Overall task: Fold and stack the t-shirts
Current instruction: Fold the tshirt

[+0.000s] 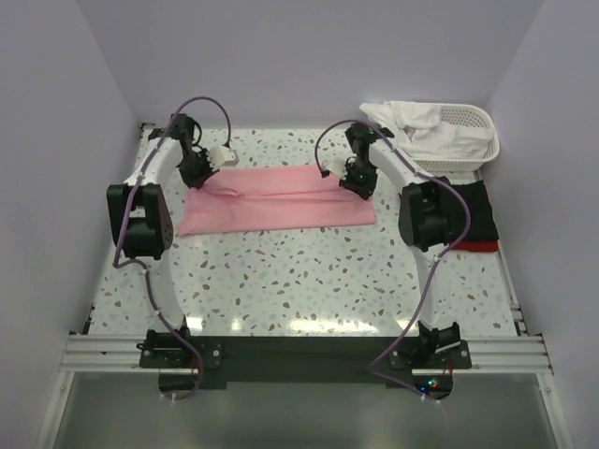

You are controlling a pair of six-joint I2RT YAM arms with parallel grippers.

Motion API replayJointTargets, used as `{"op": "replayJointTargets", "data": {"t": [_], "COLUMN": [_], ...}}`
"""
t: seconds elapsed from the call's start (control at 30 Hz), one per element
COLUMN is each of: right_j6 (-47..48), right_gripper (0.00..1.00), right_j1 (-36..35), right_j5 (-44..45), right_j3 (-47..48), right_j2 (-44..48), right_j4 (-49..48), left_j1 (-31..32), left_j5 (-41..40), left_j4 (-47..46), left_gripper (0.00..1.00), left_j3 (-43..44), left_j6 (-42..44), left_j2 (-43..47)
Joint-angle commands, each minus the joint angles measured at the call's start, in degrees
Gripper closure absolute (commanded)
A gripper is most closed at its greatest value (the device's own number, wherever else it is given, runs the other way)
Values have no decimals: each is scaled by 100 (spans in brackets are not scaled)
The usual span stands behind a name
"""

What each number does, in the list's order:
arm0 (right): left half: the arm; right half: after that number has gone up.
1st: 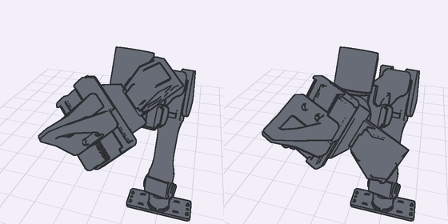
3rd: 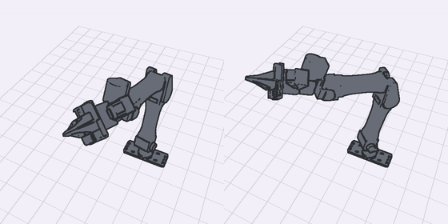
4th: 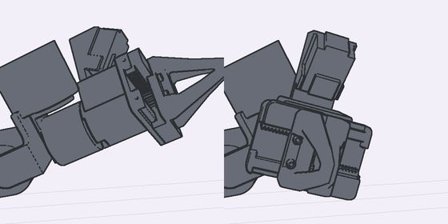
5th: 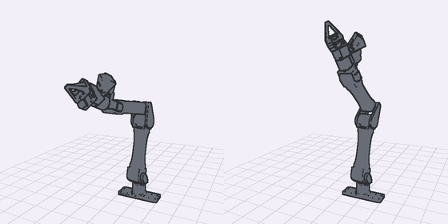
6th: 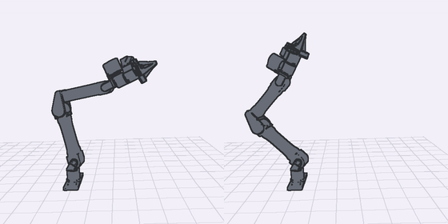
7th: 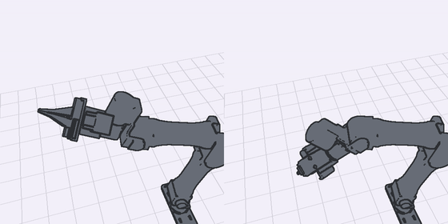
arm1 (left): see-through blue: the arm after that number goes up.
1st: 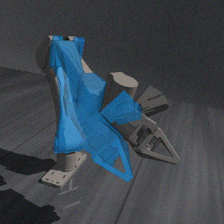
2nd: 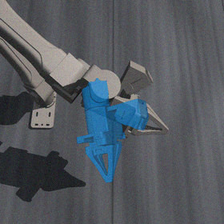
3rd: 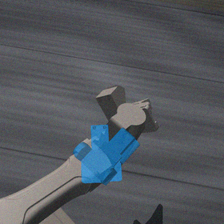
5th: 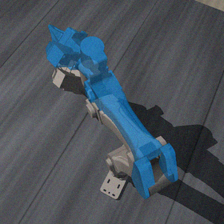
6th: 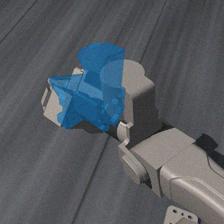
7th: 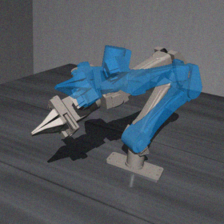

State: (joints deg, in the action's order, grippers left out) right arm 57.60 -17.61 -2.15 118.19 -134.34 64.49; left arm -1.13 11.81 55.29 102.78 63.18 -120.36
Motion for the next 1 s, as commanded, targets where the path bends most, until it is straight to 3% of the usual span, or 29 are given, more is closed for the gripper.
{"op": "replayJointTargets", "data": {"t": [0.0,0.13,0.27,0.43,0.6,0.73,0.97], "right_j6": [-109,-442,-1022,-1698,-2007,-2288,-2499], "right_gripper": [75,48,43,53,64,66,66], "right_j1": [29,29,38,20,29,20,20], "right_j5": [207,338,120,-347,-523,-506,-172], "right_j3": [362,398,511,802,670,653,372], "right_j2": [13,224,444,409,304,137,-118], "right_j4": [-104,-94,299,758,662,504,-111], "left_j1": [-54,-282,-547,-398,58,559,675], "left_j5": [-214,268,769,1042,1104,718,340], "left_j4": [-457,-388,-728,-933,-1001,-1590,-1942], "left_gripper": [88,69,63,61,63,64,65], "left_j3": [101,409,-97,-978,-1699,-1815,-1155], "left_j6": [-435,-1263,-2098,-2407,-2485,-2967,-3654], "left_j2": [-93,29,617,1426,1629,1306,233]}}
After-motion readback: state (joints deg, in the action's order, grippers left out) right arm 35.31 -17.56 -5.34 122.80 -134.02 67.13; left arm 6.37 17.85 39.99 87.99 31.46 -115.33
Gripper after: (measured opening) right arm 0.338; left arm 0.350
